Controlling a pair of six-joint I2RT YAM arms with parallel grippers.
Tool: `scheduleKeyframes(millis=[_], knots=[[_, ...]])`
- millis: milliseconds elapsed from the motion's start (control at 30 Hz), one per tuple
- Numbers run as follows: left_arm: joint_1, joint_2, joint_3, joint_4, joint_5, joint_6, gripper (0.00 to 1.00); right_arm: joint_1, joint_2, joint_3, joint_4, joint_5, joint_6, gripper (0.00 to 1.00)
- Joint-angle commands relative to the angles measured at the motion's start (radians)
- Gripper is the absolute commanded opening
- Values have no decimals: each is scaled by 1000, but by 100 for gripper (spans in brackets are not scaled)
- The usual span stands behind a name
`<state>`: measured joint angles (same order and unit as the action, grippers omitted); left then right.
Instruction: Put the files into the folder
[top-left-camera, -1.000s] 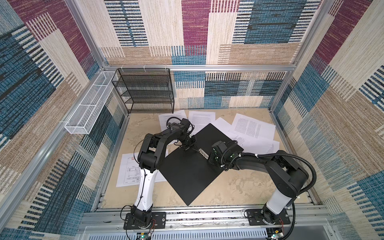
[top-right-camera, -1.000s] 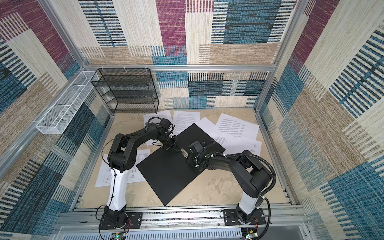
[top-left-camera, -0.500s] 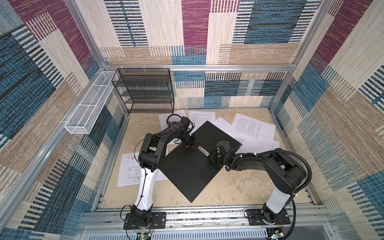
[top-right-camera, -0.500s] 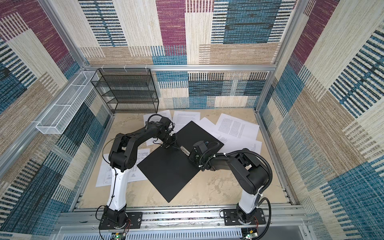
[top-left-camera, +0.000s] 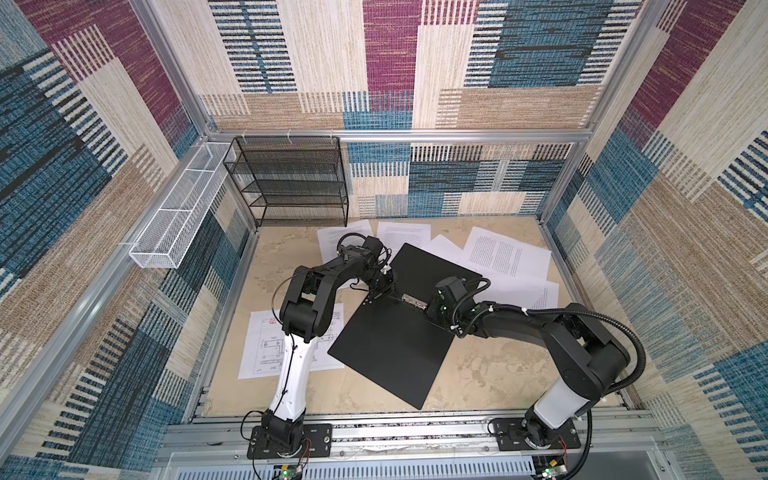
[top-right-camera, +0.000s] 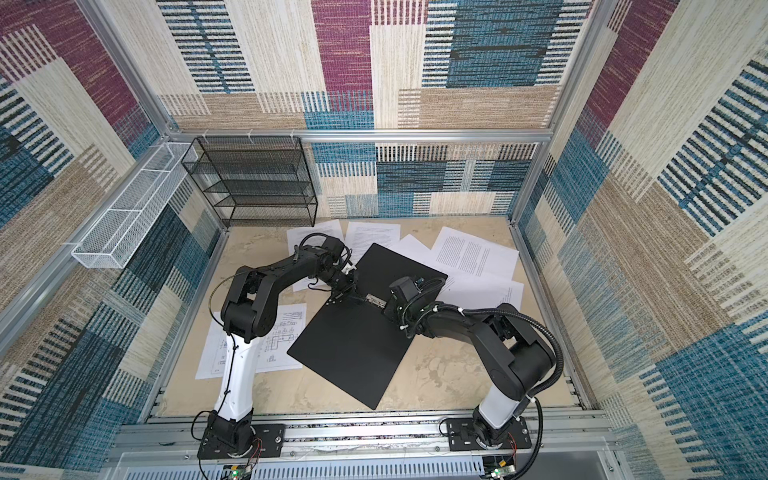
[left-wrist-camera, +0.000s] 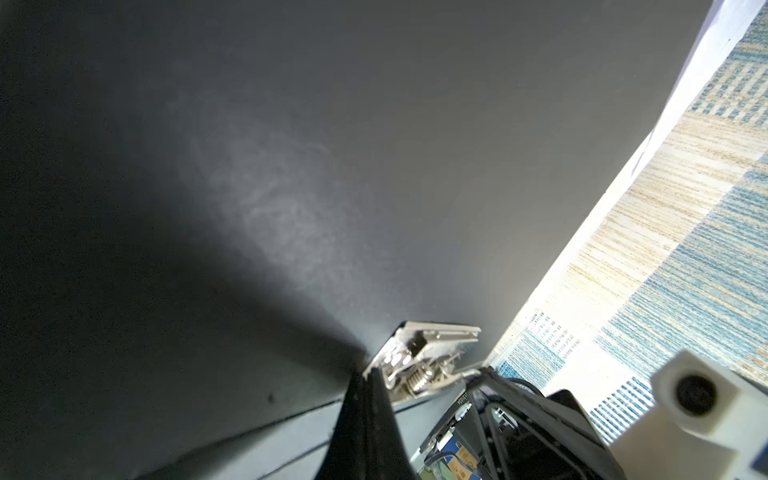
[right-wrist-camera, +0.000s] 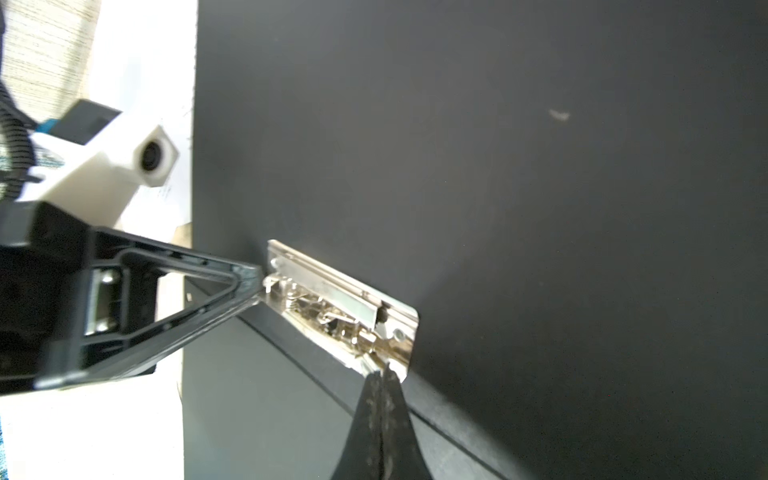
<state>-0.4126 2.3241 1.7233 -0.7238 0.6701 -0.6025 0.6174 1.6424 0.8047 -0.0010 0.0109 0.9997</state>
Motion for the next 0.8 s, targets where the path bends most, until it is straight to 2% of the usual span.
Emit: scheduleKeyframes(millis=[0,100,233,433,500,767], knots=[[-3,56,-3,-178,-300,35,0,18,-42,24,92,17,-40,0],[-2,70,30,-195,-295,41,0,25,-41,37,112,-27,-43,0],[-2,67,27,-196,-292,47,0,31,-8,32,96,-17,-26,0],[0,49,59,-187,-202,59,0,33,61,9,140,-43,8,0],[2,56,108,-202,-189,61,10,50,81,10,155,-68,36,0],[4,179,305,-324,-202,81,11,144,119,-5,289,-127,152,0]])
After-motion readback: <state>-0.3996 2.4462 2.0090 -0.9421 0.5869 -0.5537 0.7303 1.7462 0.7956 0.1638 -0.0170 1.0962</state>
